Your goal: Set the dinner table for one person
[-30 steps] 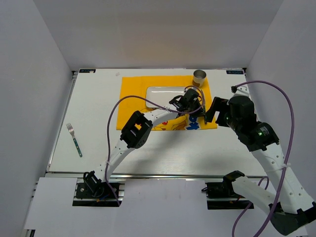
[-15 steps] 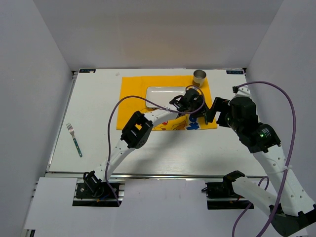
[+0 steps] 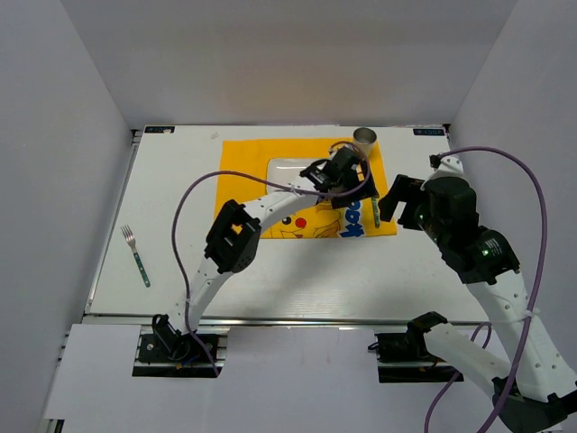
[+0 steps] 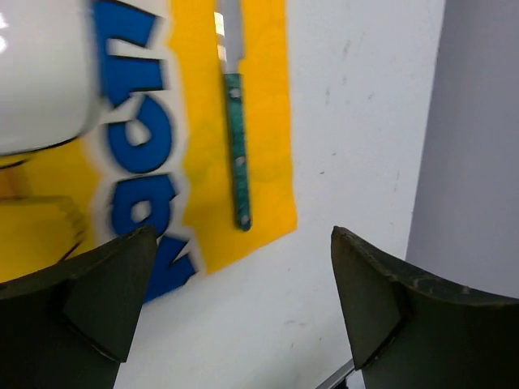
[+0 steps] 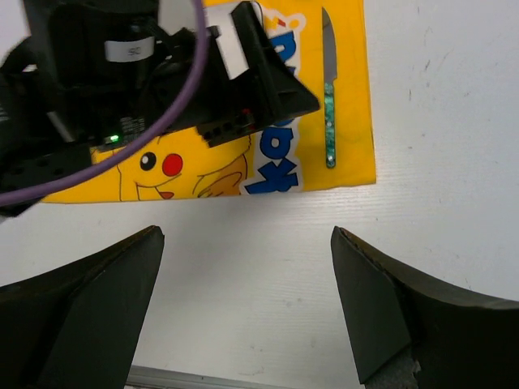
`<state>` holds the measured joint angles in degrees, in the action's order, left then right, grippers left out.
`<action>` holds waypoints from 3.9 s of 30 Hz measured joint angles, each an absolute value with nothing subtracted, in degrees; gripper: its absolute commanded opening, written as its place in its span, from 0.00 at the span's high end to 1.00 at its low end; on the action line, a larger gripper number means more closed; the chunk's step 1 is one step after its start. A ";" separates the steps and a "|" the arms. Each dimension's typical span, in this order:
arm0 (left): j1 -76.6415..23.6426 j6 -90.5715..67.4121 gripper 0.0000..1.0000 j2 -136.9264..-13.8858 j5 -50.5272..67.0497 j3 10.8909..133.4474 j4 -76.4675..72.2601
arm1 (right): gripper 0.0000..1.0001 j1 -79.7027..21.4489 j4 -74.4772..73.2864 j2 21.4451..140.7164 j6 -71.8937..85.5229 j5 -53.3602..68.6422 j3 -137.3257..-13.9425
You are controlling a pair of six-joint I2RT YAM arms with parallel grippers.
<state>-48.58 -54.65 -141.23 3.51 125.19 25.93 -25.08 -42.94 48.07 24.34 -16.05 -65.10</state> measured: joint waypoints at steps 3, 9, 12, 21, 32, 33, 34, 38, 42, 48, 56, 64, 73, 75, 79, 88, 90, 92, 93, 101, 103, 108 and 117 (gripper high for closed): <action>-47.03 -54.26 0.02 -132.81 -3.31 121.40 34.46 | 0.11 -25.08 -41.30 47.57 23.46 -14.79 -65.49; -25.34 -54.78 0.02 -108.68 -9.61 95.09 43.09 | 0.11 -25.08 -36.10 47.83 22.48 -9.21 -62.04; -4.16 -53.10 0.02 -100.03 -12.12 79.96 44.62 | 0.11 -25.08 -33.39 48.93 22.46 -5.93 -58.63; 18.76 -42.30 0.02 -89.89 -14.37 69.67 53.30 | 0.11 -25.10 -24.93 53.23 23.62 3.46 -52.56; 26.46 -36.23 0.03 -91.53 -13.67 61.41 50.48 | 0.11 -25.10 -17.39 56.62 23.77 9.85 -50.00; 26.50 -36.14 0.04 -92.33 -13.50 61.47 50.06 | 0.11 -25.10 -17.04 56.90 23.77 10.28 -50.00; 26.55 -35.99 0.05 -93.36 -13.45 61.71 49.63 | 0.11 -25.08 -16.64 57.21 23.77 10.76 -50.02; 26.94 -35.66 0.13 -97.45 -13.28 62.41 47.94 | 0.11 -25.10 -16.08 57.47 23.75 11.73 -50.02; 27.66 -35.66 0.31 -100.53 -12.88 62.30 46.78 | 0.11 -25.08 -16.05 57.30 23.77 11.68 -50.04; 27.81 -35.48 1.00 -101.71 -11.03 62.89 44.91 | 0.11 -25.08 -16.43 56.34 24.05 10.41 -51.07; 27.09 -30.46 1.00 -102.19 -5.41 63.92 43.88 | 0.11 -25.08 -16.88 53.36 25.08 7.86 -53.30; 14.44 -22.92 1.00 -101.56 5.85 67.35 41.32 | 0.11 -25.08 -17.82 52.95 25.34 6.20 -54.11; -7.35 -16.12 1.00 -112.38 4.25 94.76 49.58 | 0.11 -25.08 -22.81 52.84 23.92 2.48 -55.07; -10.28 -15.33 1.00 -116.27 3.77 100.01 52.10 | 0.11 -25.08 -23.94 52.40 23.53 1.80 -55.31; -12.73 -13.93 1.00 -125.40 1.80 110.41 56.97 | 0.11 -25.08 -26.30 51.16 22.85 -0.21 -55.86; -14.15 -12.64 1.00 -132.57 -1.06 113.45 60.84 | 0.11 -25.08 -29.89 48.49 21.65 -2.90 -56.16; -14.39 -12.49 1.00 -132.57 -1.04 113.45 60.84 | 0.11 -25.08 -30.22 48.47 21.58 -3.03 -56.16; -14.57 -12.45 1.00 -132.57 -1.02 113.45 60.77 | 0.11 -25.08 -30.35 48.47 21.58 -3.07 -56.16; -14.66 -12.45 1.00 -132.57 -0.99 113.45 60.77 | 0.11 -25.08 -30.33 48.47 21.58 -3.05 -56.16; -14.83 -12.53 1.00 -132.57 -0.91 113.45 60.14 | 0.11 -25.08 -30.33 48.71 21.58 -3.03 -56.16; -14.83 -12.64 1.00 -132.57 -0.91 113.45 59.94 | 0.11 -25.08 -30.33 48.84 21.58 -3.03 -56.16; -15.18 -13.06 1.00 -132.57 -0.89 113.43 59.68 | 0.11 -25.08 -30.33 48.84 21.58 -3.03 -56.16; -15.35 -13.76 0.77 -132.57 -0.93 112.77 59.53 | 0.11 -25.08 -30.33 48.84 21.58 -2.96 -56.16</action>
